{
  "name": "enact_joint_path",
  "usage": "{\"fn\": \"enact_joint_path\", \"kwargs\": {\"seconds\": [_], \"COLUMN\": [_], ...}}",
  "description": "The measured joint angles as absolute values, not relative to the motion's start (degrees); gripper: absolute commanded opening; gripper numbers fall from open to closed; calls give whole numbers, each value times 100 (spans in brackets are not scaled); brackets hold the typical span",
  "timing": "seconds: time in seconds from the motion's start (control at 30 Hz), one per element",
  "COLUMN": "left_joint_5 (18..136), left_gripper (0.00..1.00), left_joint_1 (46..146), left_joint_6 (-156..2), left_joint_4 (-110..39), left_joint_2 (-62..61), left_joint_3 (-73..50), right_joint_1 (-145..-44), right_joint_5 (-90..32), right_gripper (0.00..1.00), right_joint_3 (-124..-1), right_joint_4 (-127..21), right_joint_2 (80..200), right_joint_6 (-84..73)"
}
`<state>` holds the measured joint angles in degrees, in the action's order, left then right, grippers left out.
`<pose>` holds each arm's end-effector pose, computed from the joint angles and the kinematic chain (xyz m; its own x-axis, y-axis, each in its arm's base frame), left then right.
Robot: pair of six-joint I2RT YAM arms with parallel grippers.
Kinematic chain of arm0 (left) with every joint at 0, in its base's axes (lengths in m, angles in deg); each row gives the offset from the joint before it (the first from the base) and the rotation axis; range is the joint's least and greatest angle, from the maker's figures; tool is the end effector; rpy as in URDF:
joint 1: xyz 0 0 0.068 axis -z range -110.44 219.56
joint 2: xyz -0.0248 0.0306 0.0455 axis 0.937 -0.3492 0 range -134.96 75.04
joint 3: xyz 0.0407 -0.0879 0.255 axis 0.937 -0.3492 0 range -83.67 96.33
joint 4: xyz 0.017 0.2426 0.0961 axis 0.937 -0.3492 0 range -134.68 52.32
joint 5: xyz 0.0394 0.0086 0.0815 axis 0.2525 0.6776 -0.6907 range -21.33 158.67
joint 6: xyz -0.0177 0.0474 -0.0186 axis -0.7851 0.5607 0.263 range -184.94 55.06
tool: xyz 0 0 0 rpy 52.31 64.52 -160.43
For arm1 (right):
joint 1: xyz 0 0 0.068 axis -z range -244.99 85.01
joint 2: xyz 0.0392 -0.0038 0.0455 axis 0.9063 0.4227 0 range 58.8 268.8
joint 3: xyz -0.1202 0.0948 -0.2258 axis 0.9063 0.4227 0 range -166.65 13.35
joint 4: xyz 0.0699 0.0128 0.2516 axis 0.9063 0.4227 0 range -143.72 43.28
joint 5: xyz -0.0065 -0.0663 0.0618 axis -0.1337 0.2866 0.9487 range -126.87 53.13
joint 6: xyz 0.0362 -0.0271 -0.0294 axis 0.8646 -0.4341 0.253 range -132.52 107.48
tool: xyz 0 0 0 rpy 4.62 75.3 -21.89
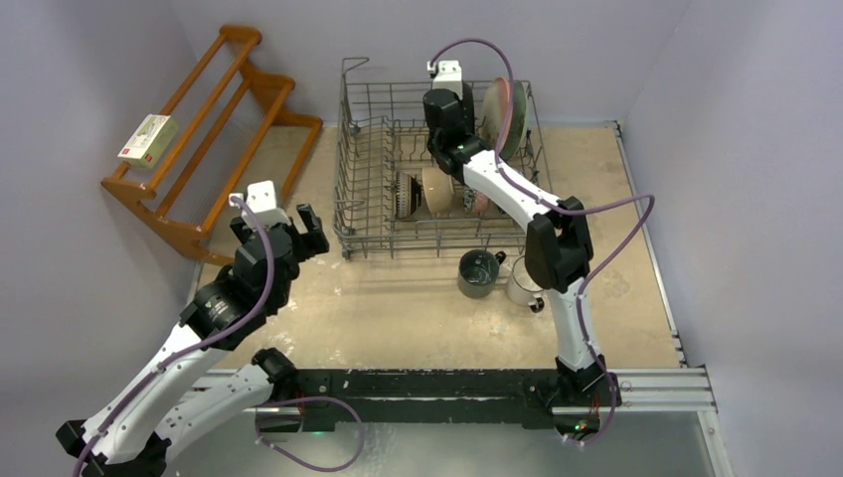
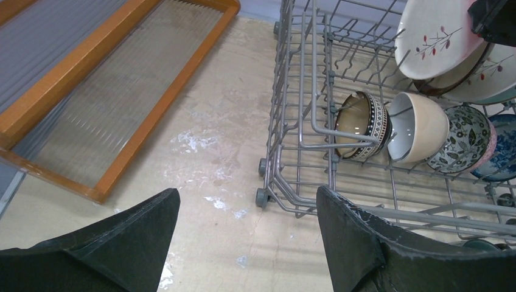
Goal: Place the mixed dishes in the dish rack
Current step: Insert the plate into the dish rack.
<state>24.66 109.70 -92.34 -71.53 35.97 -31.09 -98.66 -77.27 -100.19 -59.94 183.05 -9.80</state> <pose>0.1174 -0.0667 0.3608 -0.2200 -0.2473 -0.9436 -0.1528 0.9641 -0.2171 0.4466 0.2696 0.3373 -0.0596 0.0038 -0.9982 0.1186 0.9929 -0.0033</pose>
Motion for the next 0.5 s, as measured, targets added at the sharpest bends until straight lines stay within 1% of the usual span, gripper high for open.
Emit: {"fn": "enact_joint_path", "kwargs": {"seconds": [0.5], "left_joint_5": [2621], "left_gripper": [80], "left_joint_1": [10872], "left_joint_6": [-9184], "left_joint_4": [-7118], "left_joint_2": [3525], "left_joint_3": [-3109], "right_joint_1": [-9691], "right_joint_5": [-7432], "right_gripper": [0], "right_joint_3": [-9975], "right_joint_4": [-5607], "right_joint_2": [18337], "right_joint_6": [-270]}}
